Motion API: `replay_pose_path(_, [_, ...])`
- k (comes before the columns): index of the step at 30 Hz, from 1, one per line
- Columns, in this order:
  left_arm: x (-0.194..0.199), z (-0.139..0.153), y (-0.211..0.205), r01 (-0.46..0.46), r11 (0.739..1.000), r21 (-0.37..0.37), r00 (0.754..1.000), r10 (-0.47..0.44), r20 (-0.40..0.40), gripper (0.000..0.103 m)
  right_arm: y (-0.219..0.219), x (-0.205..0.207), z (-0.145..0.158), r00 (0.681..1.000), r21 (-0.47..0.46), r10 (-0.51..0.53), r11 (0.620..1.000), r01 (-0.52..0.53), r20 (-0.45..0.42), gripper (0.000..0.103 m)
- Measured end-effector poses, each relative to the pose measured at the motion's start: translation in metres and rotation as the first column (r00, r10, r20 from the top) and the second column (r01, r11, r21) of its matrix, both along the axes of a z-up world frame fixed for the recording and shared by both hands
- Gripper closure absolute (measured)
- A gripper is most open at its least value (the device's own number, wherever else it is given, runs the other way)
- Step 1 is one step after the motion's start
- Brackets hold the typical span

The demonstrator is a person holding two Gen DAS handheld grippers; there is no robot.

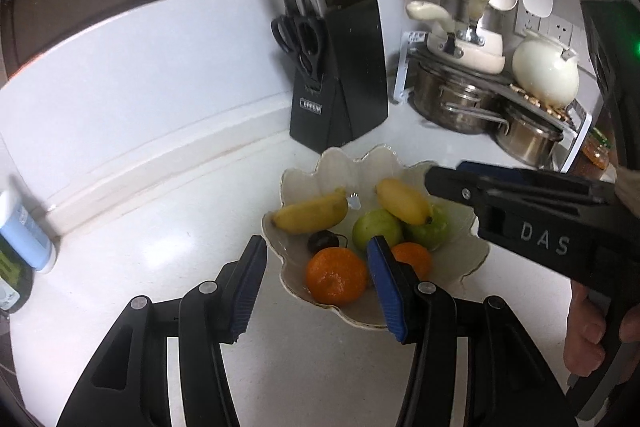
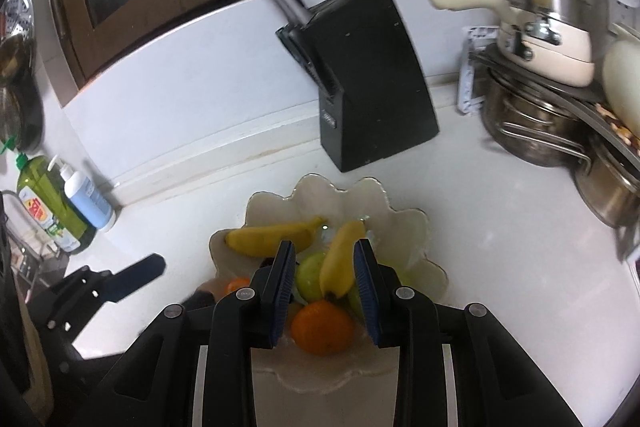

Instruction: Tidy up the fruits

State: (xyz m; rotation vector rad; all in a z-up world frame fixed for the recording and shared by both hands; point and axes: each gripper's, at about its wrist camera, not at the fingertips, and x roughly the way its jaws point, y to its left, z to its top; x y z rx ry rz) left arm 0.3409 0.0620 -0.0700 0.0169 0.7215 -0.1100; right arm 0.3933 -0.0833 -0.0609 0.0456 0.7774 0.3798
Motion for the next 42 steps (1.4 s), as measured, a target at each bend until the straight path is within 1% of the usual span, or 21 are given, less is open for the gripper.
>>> replay_pose_path(7, [-0.018, 0.021, -0.003, -0.001, 1.000, 0.011, 0.999, 0.000, 0.052, 0.051, -0.013, -0.028, 0.009, 0.998, -0.006, -0.054, 0.998, 0.055, 0.030, 0.071])
replay_pose_path(10, [-0.026, 0.029, -0.004, -0.002, 1.000, 0.019, 0.997, 0.001, 0.074, 0.049, -0.020, -0.043, 0.014, 0.995, -0.014, -0.086, 0.996, 0.086, 0.048, 0.071])
replay_pose_path(13, [-0.034, 0.037, -0.007, 0.014, 1.000, 0.023, 0.995, -0.016, 0.100, 0.048, -0.028, -0.059, 0.020, 0.990, -0.019, -0.124, 0.992, 0.126, 0.072, 0.056])
replay_pose_path(15, [-0.040, 0.043, -0.008, 0.024, 1.000, 0.019, 0.993, -0.026, 0.119, 0.045, -0.032, -0.071, 0.025, 0.983, -0.024, -0.156, 0.987, 0.158, 0.093, 0.053])
replay_pose_path(17, [-0.044, 0.048, -0.010, 0.034, 0.999, 0.019, 0.990, -0.036, 0.137, 0.045, -0.036, -0.081, 0.029, 0.977, -0.030, -0.185, 0.981, 0.189, 0.105, 0.046])
replay_pose_path(19, [-0.049, 0.052, -0.012, 0.042, 0.999, 0.021, 0.987, -0.045, 0.155, 0.044, -0.041, -0.092, 0.033, 0.967, -0.035, -0.221, 0.973, 0.228, 0.126, 0.042])
replay_pose_path(20, [-0.051, 0.054, -0.013, 0.047, 0.999, 0.022, 0.986, -0.050, 0.162, 0.044, -0.043, -0.098, 0.035, 0.961, -0.039, -0.240, 0.968, 0.247, 0.137, 0.041])
replay_pose_path(24, [-0.064, 0.059, -0.019, 0.069, 0.997, 0.023, 0.979, -0.072, 0.191, 0.040, -0.050, -0.120, 0.042, 0.938, -0.053, -0.299, 0.949, 0.312, 0.175, 0.040])
replay_pose_path(29, [-0.082, 0.063, -0.027, 0.092, 0.995, 0.024, 0.974, -0.095, 0.208, 0.039, -0.060, -0.151, 0.046, 0.904, -0.061, -0.364, 0.920, 0.386, 0.224, 0.039])
replay_pose_path(32, [-0.094, 0.063, -0.032, 0.110, 0.994, 0.016, 0.971, -0.111, 0.211, 0.036, -0.068, -0.165, 0.047, 0.886, -0.062, -0.401, 0.903, 0.425, 0.233, 0.033])
replay_pose_path(36, [-0.113, 0.064, -0.039, 0.122, 0.993, 0.008, 0.968, -0.121, 0.220, 0.032, -0.078, -0.187, 0.050, 0.867, -0.061, -0.432, 0.886, 0.460, 0.248, 0.030])
replay_pose_path(37, [-0.118, 0.065, -0.040, 0.123, 0.992, 0.002, 0.968, -0.120, 0.222, 0.031, -0.080, -0.193, 0.051, 0.863, -0.063, -0.438, 0.882, 0.467, 0.253, 0.027])
replay_pose_path(39, [-0.130, 0.066, -0.043, 0.125, 0.992, -0.007, 0.966, -0.120, 0.228, 0.026, -0.084, -0.206, 0.054, 0.853, -0.064, -0.451, 0.874, 0.482, 0.263, 0.024])
replay_pose_path(40, [-0.135, 0.066, -0.045, 0.122, 0.992, -0.008, 0.966, -0.117, 0.231, 0.026, -0.085, -0.213, 0.055, 0.848, -0.064, -0.457, 0.870, 0.489, 0.269, 0.022])
replay_pose_path(42, [-0.149, 0.066, -0.047, 0.121, 0.993, -0.007, 0.964, -0.115, 0.238, 0.021, -0.089, -0.229, 0.057, 0.841, -0.066, -0.463, 0.865, 0.498, 0.281, 0.021])
